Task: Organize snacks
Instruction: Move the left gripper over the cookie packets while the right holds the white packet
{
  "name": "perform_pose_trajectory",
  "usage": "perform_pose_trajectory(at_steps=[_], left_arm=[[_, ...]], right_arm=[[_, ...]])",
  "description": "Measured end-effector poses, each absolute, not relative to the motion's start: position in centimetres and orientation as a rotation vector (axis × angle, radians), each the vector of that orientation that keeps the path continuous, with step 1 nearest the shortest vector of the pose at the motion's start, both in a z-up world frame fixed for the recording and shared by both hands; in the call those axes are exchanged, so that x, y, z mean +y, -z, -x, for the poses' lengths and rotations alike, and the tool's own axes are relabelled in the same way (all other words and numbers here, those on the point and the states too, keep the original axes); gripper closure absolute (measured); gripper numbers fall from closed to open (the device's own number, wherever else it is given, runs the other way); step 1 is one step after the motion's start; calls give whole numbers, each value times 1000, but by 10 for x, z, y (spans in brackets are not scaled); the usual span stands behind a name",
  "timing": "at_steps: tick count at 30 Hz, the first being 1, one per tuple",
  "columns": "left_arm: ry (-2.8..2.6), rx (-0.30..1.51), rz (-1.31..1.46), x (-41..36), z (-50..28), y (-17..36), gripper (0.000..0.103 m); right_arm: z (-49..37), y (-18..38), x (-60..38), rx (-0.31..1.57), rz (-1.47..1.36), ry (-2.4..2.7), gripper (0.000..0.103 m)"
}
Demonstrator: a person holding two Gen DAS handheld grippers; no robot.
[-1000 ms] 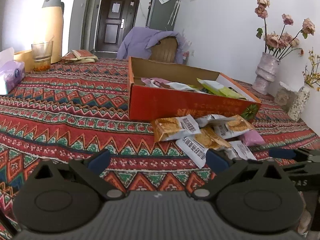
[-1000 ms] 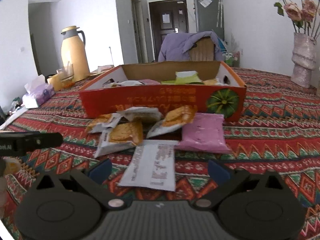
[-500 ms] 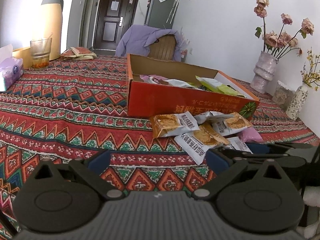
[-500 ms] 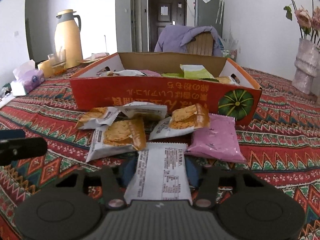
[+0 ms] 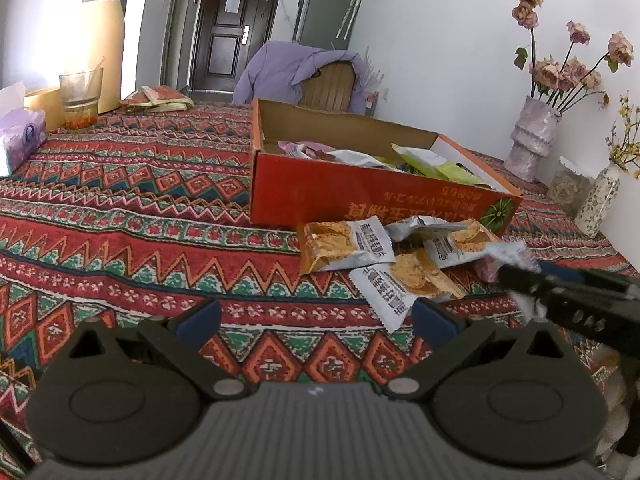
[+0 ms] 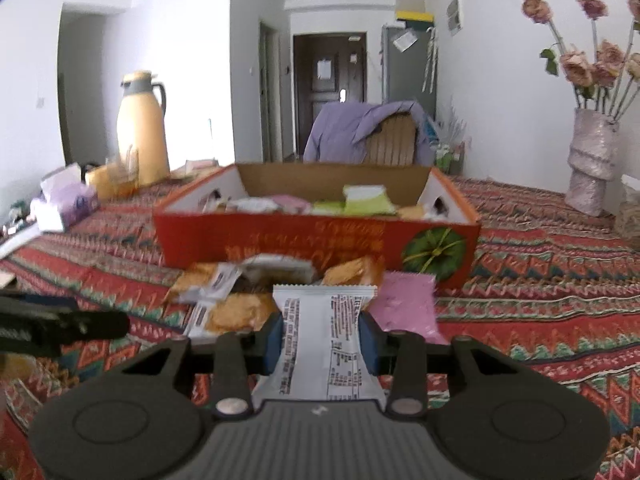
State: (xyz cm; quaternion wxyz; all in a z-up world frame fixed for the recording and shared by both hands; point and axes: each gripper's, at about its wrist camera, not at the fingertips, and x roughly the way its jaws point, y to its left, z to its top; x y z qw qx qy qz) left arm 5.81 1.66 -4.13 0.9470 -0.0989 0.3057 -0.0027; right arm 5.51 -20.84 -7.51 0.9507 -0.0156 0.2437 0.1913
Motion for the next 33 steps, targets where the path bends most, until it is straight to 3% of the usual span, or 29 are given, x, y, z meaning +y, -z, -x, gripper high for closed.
perform_pose_trajectory(at_steps=[15,33], left_arm=[[-33,724,187,-35,-111,42,0],[-159,802,142,-75,-157,57,0]], right_arm=[[-95,78,-265,427,-78,-287,64],[-99,88,-261,396,-73,-321,64]])
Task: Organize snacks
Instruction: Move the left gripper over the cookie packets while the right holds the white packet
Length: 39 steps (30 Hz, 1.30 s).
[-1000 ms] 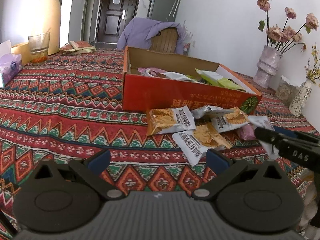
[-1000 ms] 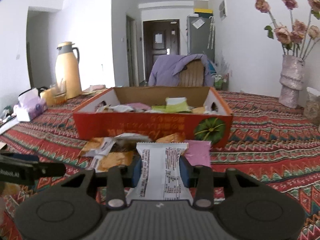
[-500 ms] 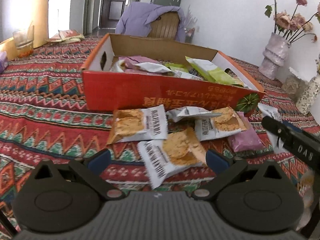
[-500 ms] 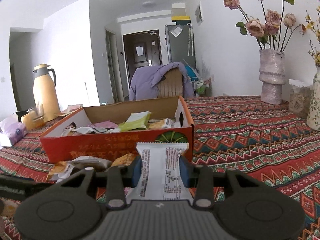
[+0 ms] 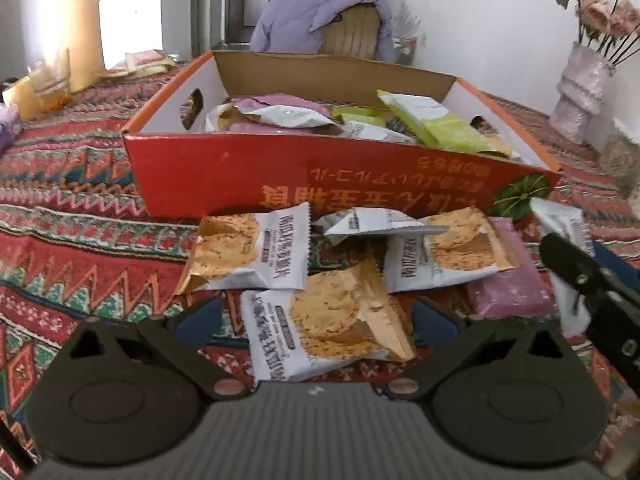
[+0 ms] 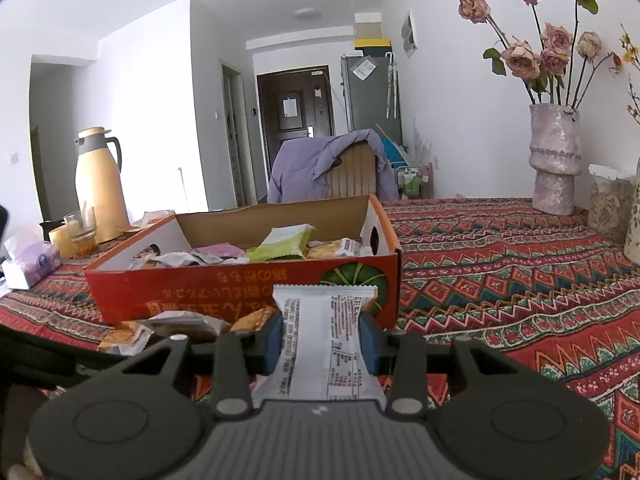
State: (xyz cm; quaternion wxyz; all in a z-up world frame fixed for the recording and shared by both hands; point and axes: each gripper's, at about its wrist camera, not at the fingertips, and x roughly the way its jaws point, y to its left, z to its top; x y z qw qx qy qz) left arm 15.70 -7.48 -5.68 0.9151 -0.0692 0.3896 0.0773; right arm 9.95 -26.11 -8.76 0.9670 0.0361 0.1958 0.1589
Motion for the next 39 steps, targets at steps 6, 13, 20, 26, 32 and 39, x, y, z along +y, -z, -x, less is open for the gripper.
perform_pose_trajectory(at_steps=[6,13,20,26,32,39], left_arm=[[-208,805,82,-77,-157,62,0],[-210,792,73,-73,-149,63,0],[-254,790,72,-66,-140,62,0],[-221,806,82,-60,-135,61,0],[-150,768,96,-58,-120,56,23],[-73,726,131,-50,-104,54,47]], right_arm=[[-98,87,-261,385,-73,-330,64],[-96,87,-262,378,-79,-334,64],[-96,87,-261,376,-79,-336,64],[-96,87,-262,374,-79,-337,64],[-94,86,-261,364,-79,-345,63],[-93,86,-261,364,-77,-342,63]])
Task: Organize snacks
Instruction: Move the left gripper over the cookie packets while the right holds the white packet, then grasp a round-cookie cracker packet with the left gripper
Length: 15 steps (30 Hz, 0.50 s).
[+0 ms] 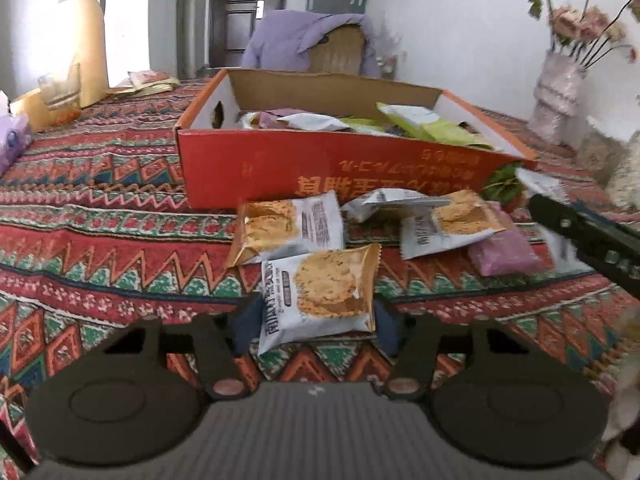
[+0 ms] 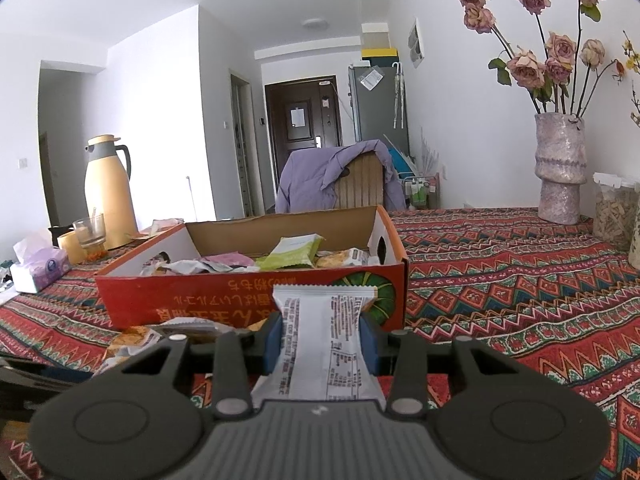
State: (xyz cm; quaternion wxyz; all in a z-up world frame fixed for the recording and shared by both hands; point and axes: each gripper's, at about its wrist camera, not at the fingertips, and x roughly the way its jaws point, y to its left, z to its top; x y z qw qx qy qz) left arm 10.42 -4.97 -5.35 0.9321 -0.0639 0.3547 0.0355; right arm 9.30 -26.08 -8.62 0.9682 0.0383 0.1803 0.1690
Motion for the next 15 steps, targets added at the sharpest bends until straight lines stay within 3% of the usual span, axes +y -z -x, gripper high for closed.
perform_pose_trajectory(at_steps=[15], left_arm=[[6,581,97,-42,-68,22,51]], right_arm=[[-83,79,-254,359,-48,-328,63]])
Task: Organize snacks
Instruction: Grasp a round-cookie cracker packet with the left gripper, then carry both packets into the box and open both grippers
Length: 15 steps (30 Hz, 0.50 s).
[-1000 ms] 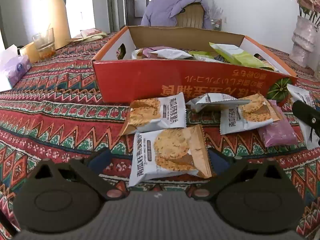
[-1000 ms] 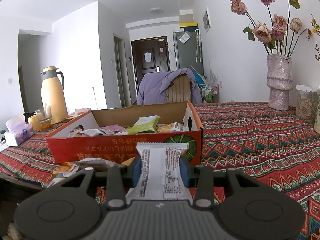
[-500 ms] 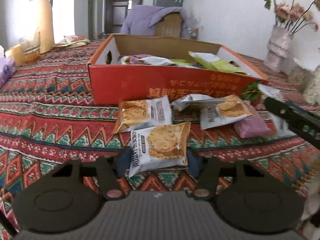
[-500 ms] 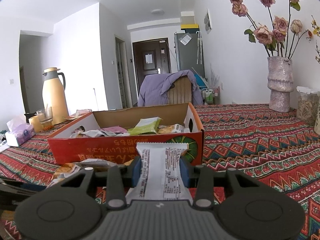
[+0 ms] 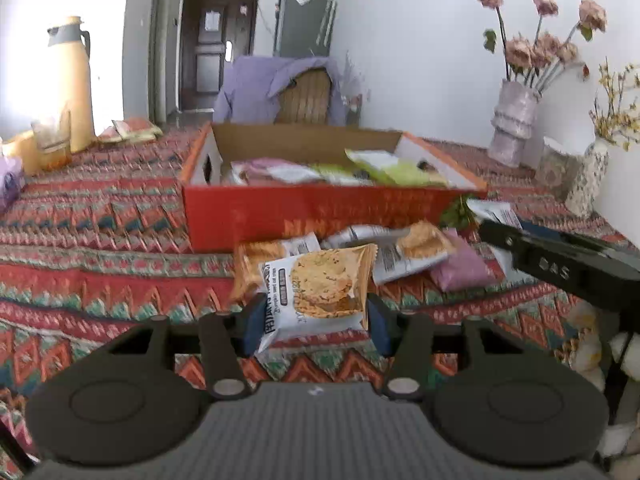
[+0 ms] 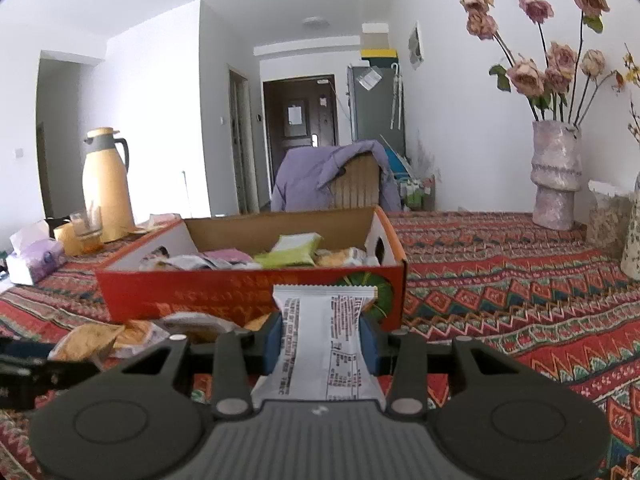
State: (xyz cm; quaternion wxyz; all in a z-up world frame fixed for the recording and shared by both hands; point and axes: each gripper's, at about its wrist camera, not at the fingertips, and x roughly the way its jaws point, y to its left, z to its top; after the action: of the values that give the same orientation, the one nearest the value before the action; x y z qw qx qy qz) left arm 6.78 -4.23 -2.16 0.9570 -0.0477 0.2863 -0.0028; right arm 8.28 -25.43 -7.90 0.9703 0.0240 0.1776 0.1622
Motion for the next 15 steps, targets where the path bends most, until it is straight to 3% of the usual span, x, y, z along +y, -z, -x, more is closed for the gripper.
perform_pose_trajectory(at_steps=[15], left_arm=[[-1,444,117,-27,-117,-40,51]], right_arm=[[-103,13,-224,255,-53,-394,64]])
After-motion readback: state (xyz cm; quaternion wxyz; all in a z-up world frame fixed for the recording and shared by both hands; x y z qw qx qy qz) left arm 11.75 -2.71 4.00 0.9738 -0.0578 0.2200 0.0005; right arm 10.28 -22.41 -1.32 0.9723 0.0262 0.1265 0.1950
